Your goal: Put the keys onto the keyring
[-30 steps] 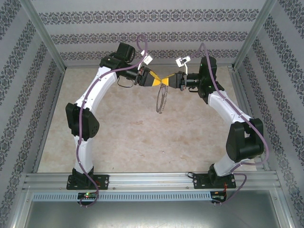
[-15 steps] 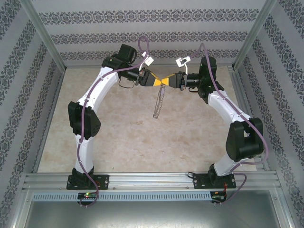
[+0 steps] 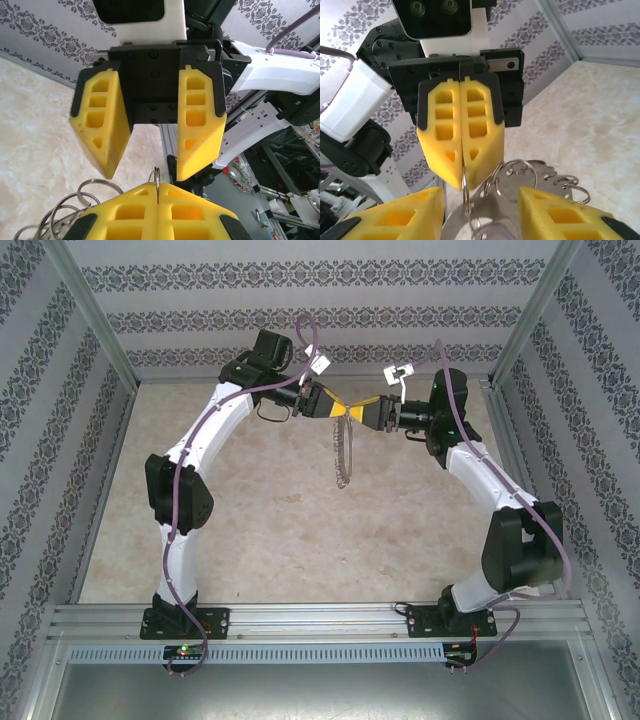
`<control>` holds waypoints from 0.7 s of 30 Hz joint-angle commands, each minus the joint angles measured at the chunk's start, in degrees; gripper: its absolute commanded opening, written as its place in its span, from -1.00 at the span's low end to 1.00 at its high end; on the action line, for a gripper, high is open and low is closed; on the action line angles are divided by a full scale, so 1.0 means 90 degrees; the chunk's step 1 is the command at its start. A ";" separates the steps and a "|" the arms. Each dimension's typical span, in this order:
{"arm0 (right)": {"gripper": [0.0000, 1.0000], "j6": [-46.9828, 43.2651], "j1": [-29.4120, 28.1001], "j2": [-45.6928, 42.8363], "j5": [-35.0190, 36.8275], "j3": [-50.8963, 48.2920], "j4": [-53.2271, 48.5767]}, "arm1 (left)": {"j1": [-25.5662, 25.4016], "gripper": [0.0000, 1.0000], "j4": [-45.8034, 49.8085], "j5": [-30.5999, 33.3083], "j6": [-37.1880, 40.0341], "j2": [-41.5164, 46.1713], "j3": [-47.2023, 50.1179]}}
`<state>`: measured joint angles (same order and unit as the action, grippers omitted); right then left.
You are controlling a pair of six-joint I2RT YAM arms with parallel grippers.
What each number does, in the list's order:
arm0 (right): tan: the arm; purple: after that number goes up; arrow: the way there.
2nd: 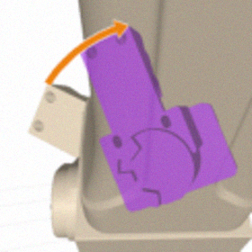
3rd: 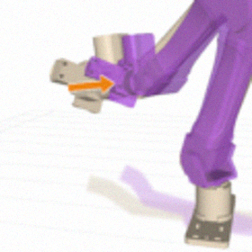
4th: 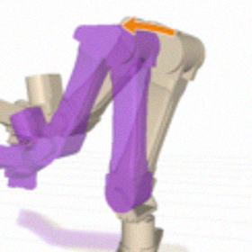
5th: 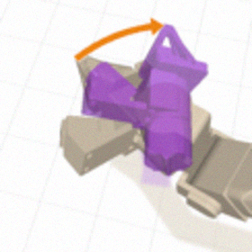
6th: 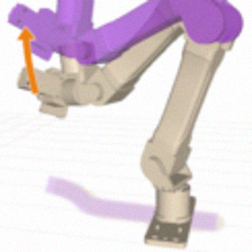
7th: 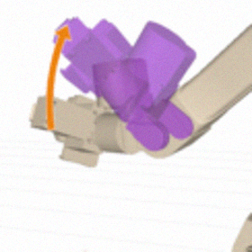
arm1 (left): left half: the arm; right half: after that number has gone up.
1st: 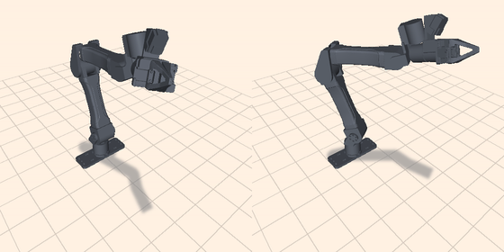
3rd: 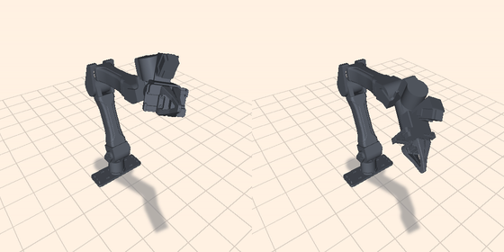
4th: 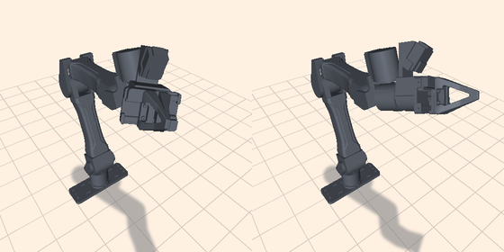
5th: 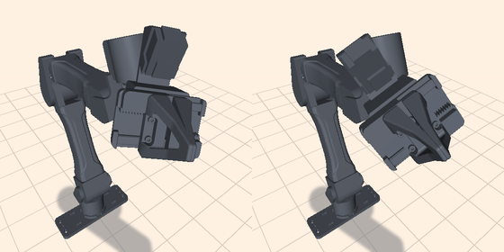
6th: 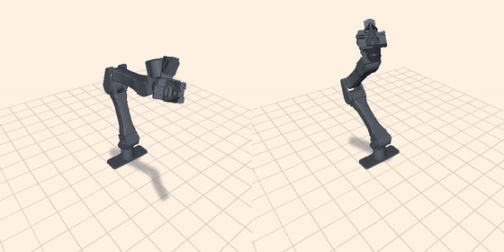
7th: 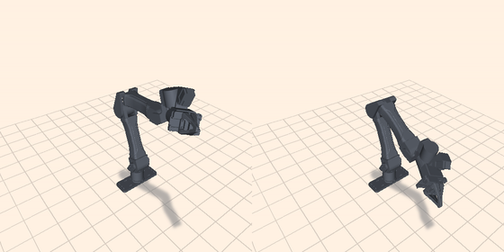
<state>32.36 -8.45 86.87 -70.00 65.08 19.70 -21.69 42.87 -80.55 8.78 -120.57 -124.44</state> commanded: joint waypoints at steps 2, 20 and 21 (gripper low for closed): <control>-0.11 -0.0098 0.0011 -0.0539 0.0604 -0.0494 0.0450 | -0.0023 -1.00 -0.1013 0.0030 -0.0649 0.0479 0.0192; -0.19 -0.0027 -0.0117 -0.0745 0.0923 -0.0702 0.0683 | -0.0099 -1.00 -0.1668 -0.0047 -0.1112 0.0643 0.0360; -0.18 -0.0046 -0.0116 -0.0746 0.0974 -0.0696 0.0679 | -0.0091 -1.00 -0.1668 -0.0055 -0.1112 0.0639 0.0360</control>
<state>32.75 -8.88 80.71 -62.52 58.13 23.59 -21.80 30.52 -79.09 -0.64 -117.56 -121.40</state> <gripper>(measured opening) 0.407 0.053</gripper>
